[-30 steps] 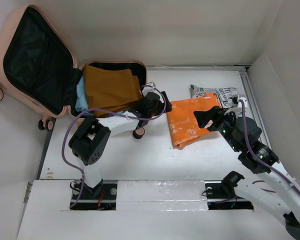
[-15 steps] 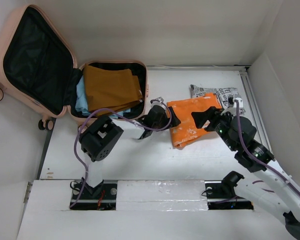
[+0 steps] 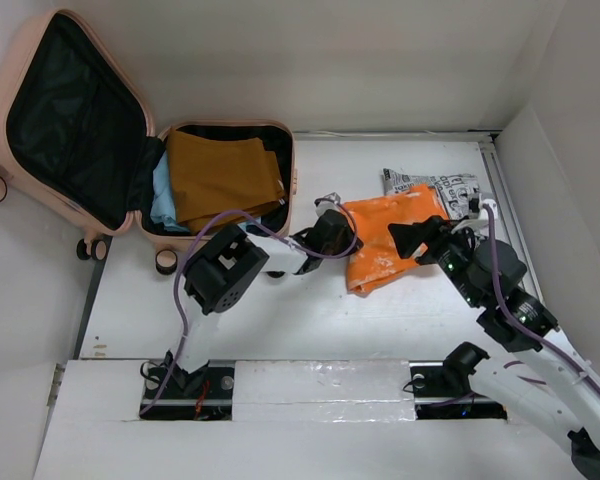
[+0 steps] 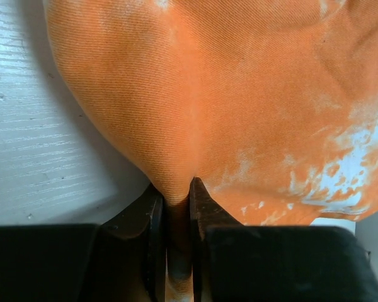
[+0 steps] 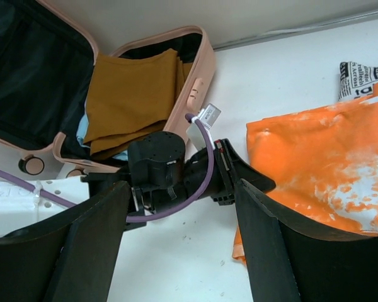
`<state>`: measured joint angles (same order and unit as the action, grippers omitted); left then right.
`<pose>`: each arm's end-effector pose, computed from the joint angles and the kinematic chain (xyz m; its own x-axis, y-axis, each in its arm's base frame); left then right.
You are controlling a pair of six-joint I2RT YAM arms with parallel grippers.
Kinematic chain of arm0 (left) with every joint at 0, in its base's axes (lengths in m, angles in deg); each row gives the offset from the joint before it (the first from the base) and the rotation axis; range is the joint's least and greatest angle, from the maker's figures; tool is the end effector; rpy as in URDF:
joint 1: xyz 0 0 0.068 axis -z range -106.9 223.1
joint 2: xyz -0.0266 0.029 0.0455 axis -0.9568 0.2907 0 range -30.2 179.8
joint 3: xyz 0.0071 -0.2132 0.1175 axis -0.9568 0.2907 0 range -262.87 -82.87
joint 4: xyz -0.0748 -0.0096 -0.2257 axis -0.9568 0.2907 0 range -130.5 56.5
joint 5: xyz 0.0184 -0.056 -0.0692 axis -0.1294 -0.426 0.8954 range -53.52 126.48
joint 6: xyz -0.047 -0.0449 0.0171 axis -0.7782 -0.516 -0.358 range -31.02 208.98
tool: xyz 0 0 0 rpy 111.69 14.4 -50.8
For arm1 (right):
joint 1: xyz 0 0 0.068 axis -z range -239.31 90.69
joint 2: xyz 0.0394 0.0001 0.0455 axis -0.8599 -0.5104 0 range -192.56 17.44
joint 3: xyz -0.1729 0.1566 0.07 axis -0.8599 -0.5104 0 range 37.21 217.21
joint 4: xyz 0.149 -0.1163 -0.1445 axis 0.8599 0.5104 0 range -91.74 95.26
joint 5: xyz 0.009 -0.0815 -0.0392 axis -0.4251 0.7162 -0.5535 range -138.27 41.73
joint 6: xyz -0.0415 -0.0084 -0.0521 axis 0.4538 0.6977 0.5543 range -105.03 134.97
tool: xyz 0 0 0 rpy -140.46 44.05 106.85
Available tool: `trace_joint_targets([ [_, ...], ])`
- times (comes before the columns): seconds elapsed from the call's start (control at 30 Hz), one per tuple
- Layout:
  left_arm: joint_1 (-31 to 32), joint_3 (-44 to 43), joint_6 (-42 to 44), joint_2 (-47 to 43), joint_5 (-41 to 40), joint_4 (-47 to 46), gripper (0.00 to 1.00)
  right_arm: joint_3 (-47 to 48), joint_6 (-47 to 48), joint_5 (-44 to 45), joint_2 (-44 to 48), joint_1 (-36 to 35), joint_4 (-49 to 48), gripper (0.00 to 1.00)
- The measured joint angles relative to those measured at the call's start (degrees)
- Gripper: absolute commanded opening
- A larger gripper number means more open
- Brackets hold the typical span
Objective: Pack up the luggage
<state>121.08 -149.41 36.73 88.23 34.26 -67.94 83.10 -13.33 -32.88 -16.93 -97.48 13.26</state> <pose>0.2895 -0.3182 0.1302 -0.7379 -0.3614 -0.5701 0.2210 0.6686 -0.7100 0.1313 0.0852 0.3405 -0.2258 0.4039 -0.8865 -0.3185 0.8294 0.4590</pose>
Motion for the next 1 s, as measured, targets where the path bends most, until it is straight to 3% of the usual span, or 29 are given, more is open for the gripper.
trace_joint_targets([
  [0.27,-0.11,-3.61,9.14,-8.76,-0.31,10.93,0.00,0.00,0.00,0.07,1.11,0.00,0.00,0.73],
  [0.6,-5.25,-28.85,25.64,-14.25,5.18,32.09,0.00,0.26,0.26,0.70,4.09,0.00,-0.02,0.73],
  [0.8,-16.79,-37.62,33.73,-14.95,5.81,39.98,0.00,0.28,0.94,0.70,4.52,0.00,0.04,0.73],
  [1.0,-40.19,-30.51,36.50,-16.50,9.33,40.50,0.00,0.28,1.33,0.61,5.53,0.00,-0.02,0.73],
])
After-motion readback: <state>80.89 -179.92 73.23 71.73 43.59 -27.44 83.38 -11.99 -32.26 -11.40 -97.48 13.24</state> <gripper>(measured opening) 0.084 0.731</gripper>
